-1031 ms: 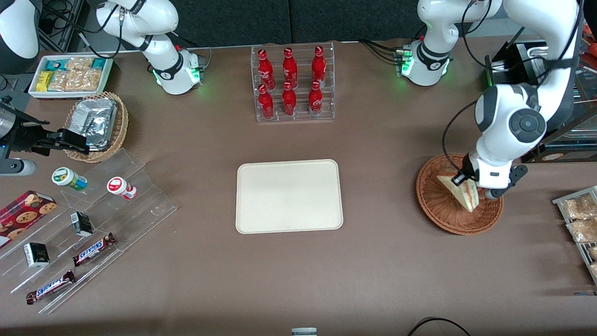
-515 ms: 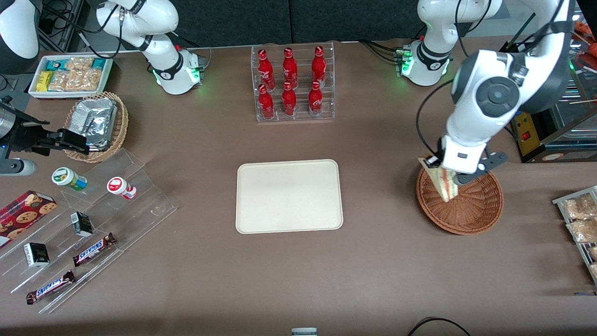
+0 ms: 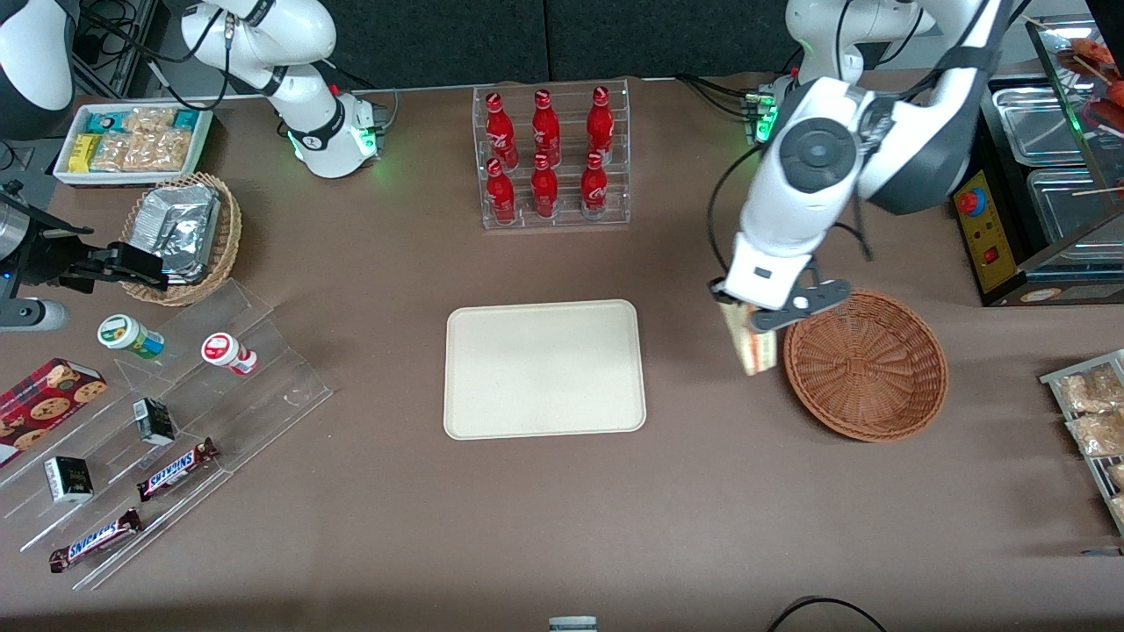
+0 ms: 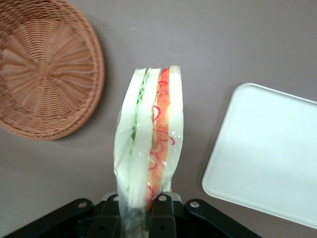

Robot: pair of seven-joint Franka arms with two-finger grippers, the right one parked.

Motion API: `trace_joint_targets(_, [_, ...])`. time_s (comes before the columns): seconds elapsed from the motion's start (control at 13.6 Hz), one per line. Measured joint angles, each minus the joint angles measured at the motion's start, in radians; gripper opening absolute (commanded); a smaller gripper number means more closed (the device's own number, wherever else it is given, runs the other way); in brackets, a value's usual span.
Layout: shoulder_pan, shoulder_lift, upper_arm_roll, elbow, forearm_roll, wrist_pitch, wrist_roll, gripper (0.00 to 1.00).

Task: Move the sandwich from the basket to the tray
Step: 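Lift the sandwich and carry it with the left gripper over the tray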

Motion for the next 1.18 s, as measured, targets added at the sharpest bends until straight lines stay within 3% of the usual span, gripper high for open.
trace_joint_targets(0.52, [-0.023, 0.206, -0.163, 0.084, 0.163, 0.052, -0.084, 0.16])
trace_joint_targets(0.88, [-0.159, 0.397, -0.168, 0.174, 0.35, 0.101, -0.243, 0.16])
trace_joint_targets(1.18, [-0.218, 0.548, -0.156, 0.279, 0.431, 0.135, -0.257, 0.17])
